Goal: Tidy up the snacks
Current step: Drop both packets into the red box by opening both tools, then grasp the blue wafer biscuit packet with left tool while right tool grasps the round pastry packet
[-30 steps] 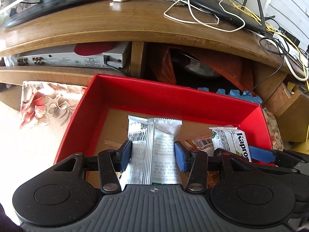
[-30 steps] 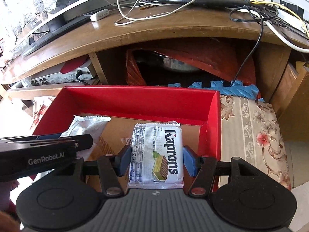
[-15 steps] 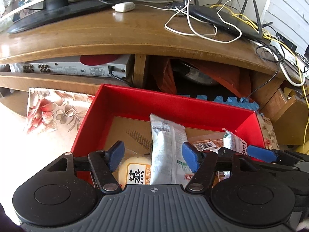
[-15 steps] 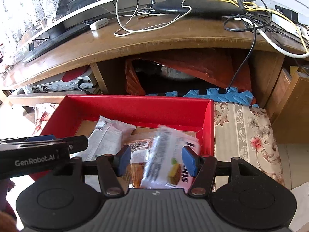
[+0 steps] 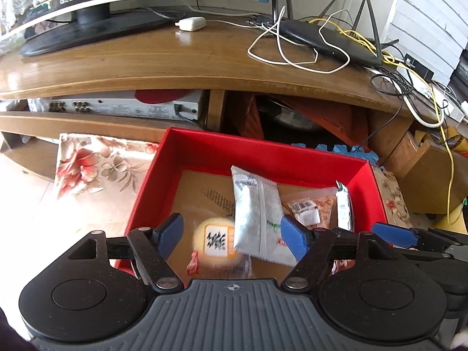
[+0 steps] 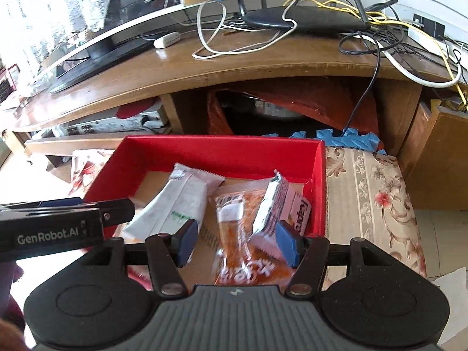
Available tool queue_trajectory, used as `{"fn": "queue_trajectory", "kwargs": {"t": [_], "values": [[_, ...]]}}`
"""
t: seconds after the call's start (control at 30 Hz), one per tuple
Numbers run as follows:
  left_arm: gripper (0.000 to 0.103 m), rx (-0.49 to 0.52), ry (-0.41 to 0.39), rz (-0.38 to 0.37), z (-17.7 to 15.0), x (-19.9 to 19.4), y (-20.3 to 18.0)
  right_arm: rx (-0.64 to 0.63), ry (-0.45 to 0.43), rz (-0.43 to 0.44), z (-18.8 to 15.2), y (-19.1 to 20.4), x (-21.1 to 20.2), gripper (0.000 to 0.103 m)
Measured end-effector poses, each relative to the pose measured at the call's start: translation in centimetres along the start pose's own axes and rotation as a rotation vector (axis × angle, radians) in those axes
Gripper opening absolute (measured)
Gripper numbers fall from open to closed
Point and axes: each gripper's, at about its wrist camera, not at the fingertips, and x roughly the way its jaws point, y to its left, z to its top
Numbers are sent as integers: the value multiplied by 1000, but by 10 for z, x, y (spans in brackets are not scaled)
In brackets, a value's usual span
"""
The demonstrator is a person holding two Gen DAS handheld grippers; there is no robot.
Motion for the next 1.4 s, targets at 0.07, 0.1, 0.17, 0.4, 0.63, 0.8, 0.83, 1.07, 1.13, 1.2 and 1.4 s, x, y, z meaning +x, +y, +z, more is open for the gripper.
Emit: {"fn": "queue_trajectory", "kwargs": {"t": [0.07,0.1,0.17,0.4,0.63,0.8,0.83,1.07,1.13,1.2,1.4], "values": [[80,0,1,-2,-5,-7,3,-9,1,6,-6,4,-7,56],[80,0,1,-3,-7,-10,4,-14,4,11,-10,7,-10,56],[81,3,2,-4,-13,-16,7,-21,12,18,-17,12,-16,56],[82,12,14,-2,-36,-37,23,-41,56,54,-43,29,-29,56],[83,2,78,7,-58,-36,48,-63,117,70,-66,44,-27,57],[84,25,136,4,-69,-26,64,-67,155,74,-76,50,-21,57],[85,28,151,0,-71,-23,68,-66,162,74,-77,51,-20,57],[87,84,219,-19,-77,-8,76,-48,221,69,-82,50,-6,57],[88,107,238,-36,-79,-4,75,-32,231,69,-81,48,-3,57],[88,132,257,-40,-81,1,74,-20,237,68,-81,46,-1,58],[94,167,303,-52,-90,16,77,-12,247,69,-82,45,3,60]]}}
